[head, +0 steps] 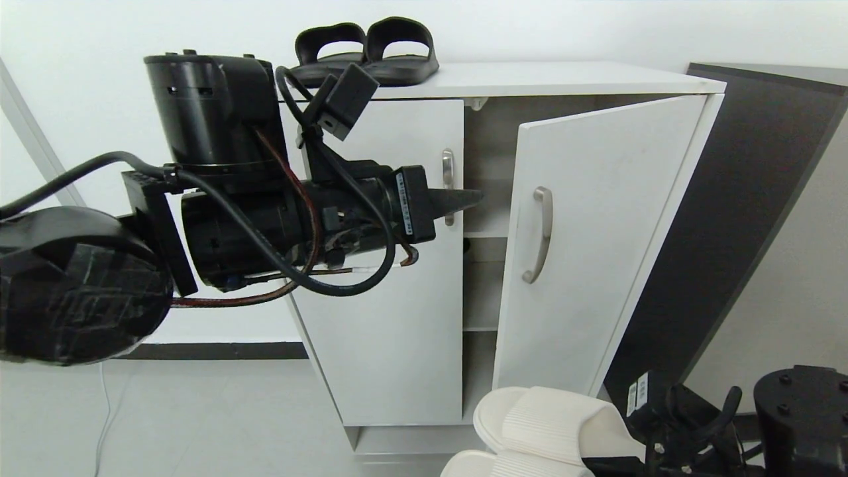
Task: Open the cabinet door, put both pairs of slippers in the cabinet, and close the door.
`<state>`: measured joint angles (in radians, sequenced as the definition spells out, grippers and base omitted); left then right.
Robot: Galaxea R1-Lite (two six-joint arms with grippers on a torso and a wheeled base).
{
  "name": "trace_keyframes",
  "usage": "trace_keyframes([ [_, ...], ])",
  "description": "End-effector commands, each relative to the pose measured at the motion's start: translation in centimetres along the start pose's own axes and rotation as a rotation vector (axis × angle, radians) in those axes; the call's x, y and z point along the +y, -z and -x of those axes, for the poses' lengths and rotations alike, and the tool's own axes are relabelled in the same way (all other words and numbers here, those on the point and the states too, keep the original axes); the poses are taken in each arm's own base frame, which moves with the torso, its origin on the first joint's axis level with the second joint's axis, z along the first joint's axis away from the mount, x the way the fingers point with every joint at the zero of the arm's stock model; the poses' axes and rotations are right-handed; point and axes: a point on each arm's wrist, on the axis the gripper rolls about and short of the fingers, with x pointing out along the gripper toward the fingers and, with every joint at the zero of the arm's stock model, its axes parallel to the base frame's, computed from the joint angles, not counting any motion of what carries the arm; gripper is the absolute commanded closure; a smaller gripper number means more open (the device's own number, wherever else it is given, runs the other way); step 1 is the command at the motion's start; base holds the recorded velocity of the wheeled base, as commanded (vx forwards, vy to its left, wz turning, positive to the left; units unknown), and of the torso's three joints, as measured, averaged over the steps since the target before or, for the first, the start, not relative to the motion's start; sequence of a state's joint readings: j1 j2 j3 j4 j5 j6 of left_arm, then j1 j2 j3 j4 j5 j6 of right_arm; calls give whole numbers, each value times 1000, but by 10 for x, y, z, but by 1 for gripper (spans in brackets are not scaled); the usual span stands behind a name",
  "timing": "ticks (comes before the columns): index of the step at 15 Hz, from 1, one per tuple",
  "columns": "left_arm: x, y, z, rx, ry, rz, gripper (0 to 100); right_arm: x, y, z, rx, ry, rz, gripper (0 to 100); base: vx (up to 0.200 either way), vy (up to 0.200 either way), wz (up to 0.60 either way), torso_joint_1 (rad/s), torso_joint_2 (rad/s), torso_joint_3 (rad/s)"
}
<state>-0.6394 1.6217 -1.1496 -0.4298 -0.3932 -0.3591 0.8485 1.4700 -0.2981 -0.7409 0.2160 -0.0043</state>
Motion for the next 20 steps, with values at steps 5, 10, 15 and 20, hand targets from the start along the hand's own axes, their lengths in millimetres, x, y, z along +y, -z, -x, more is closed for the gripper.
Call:
trace_keyframes([
  [5,31,6,-52,-5,-2,48,100,0,0,0,2,0,1,100,0,0,0,0,0,0],
  [10,29,14,-62,15,12,46,100,2,0,-1,2,-5,4,100,-120,0,0,1,4,-2],
  [15,-26,38,-75,2,151,14,100,3,2,-1,12,-12,5,100,-160,0,0,2,3,0],
  [20,-21,34,-69,-46,146,6,100,3,3,-1,13,-12,5,100,0,0,0,0,0,0],
])
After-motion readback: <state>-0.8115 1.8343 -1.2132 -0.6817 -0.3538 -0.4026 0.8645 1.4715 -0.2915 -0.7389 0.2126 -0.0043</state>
